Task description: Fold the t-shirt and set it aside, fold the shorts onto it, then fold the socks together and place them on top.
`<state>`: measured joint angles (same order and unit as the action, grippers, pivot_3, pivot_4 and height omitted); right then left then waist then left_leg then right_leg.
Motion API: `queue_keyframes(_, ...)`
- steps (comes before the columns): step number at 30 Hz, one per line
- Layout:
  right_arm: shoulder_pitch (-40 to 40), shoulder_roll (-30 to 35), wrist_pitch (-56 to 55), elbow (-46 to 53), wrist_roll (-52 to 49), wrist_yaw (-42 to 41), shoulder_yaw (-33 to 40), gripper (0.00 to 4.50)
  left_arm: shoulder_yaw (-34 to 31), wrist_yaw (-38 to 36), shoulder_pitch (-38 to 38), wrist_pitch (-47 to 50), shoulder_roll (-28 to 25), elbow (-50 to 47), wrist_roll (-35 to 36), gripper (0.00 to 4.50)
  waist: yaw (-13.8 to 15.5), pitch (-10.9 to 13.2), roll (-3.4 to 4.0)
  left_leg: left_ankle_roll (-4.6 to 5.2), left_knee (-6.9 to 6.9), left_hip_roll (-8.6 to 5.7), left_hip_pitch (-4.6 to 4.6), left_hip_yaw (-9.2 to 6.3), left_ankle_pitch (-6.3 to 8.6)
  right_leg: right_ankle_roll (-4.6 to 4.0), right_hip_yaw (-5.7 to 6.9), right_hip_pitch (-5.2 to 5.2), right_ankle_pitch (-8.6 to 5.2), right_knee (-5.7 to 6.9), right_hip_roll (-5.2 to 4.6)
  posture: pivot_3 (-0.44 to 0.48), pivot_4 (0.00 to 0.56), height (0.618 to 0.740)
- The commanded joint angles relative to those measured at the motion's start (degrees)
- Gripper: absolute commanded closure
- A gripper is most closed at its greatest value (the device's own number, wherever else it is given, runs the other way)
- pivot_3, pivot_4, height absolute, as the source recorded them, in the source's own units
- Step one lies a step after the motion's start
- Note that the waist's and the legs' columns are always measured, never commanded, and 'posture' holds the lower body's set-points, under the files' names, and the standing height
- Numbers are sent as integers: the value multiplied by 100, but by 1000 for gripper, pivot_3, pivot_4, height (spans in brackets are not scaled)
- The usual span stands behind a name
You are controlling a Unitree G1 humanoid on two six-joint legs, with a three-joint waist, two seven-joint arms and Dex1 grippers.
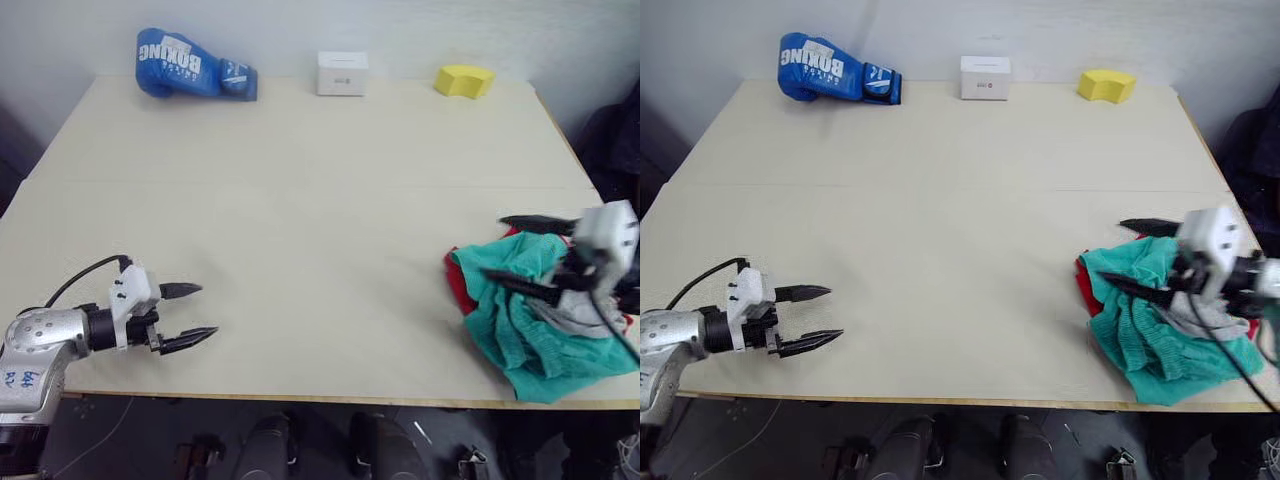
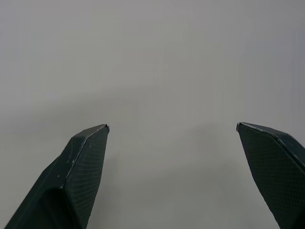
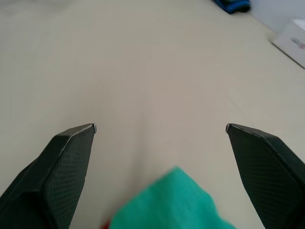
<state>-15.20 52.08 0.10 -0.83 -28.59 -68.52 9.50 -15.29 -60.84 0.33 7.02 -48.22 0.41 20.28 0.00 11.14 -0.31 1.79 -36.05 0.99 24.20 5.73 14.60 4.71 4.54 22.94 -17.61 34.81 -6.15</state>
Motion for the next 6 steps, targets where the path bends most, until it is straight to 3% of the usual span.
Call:
queue_keyframes(1,-343,-317,-798,-495,530,-259,-388,31,-152,324,-67,-515,2,144,-341,0,3,4,-1,12,-2,-4,1,5,1,6,0,0,3,4,-5,0,150,740)
queue_keyframes(6,-562,-641,-1369,-1026,776,-391,-549,31,-41,326,-208,-618,-8,71,-320,0,-3,4,-1,26,-13,-28,-4,9,14,36,-2,-10,22,13,-40,0,150,740)
